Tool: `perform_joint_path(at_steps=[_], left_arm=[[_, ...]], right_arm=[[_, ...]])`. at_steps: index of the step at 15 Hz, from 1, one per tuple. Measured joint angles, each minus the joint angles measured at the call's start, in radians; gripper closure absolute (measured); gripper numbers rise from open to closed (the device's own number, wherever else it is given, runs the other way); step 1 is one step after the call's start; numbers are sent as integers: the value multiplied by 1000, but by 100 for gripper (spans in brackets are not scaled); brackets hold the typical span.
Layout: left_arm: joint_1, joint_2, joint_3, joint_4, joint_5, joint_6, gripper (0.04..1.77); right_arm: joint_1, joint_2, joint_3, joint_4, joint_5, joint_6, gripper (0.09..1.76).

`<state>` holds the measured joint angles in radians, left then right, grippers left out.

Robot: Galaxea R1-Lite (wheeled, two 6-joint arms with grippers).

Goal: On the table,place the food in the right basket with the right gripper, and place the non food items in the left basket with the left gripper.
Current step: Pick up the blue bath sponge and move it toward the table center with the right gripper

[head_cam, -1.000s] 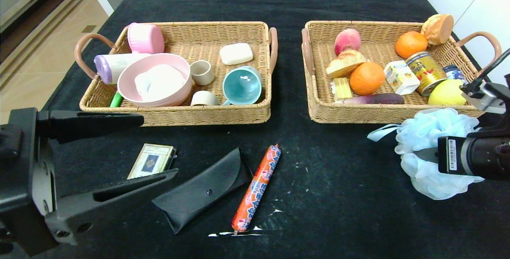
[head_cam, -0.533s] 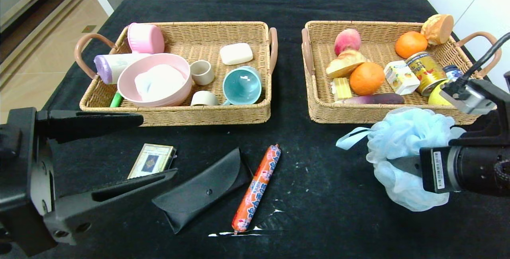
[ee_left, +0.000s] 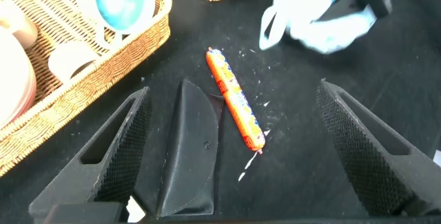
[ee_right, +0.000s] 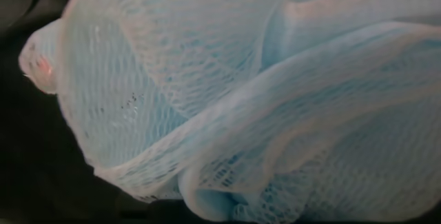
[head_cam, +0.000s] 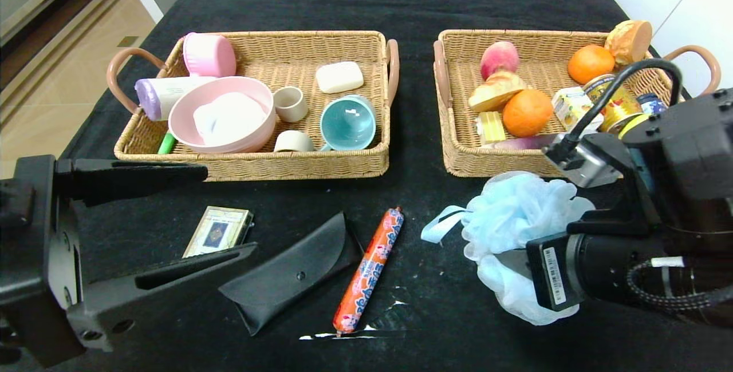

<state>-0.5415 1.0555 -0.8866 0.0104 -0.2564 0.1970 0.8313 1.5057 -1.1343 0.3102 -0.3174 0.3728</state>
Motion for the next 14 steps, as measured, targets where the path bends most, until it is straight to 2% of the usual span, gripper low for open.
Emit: perform_joint_path(at_steps=[4, 9, 14], left_arm=[[0, 1, 1, 0, -1, 0, 9], [0, 2, 3, 0, -1, 0, 9], [0, 2, 3, 0, -1, 0, 9]], right_arm=[[56, 67, -17, -23, -1, 27, 103], [102, 131, -21, -53, -47, 27, 103], [110, 147, -23, -54, -47, 27, 61]])
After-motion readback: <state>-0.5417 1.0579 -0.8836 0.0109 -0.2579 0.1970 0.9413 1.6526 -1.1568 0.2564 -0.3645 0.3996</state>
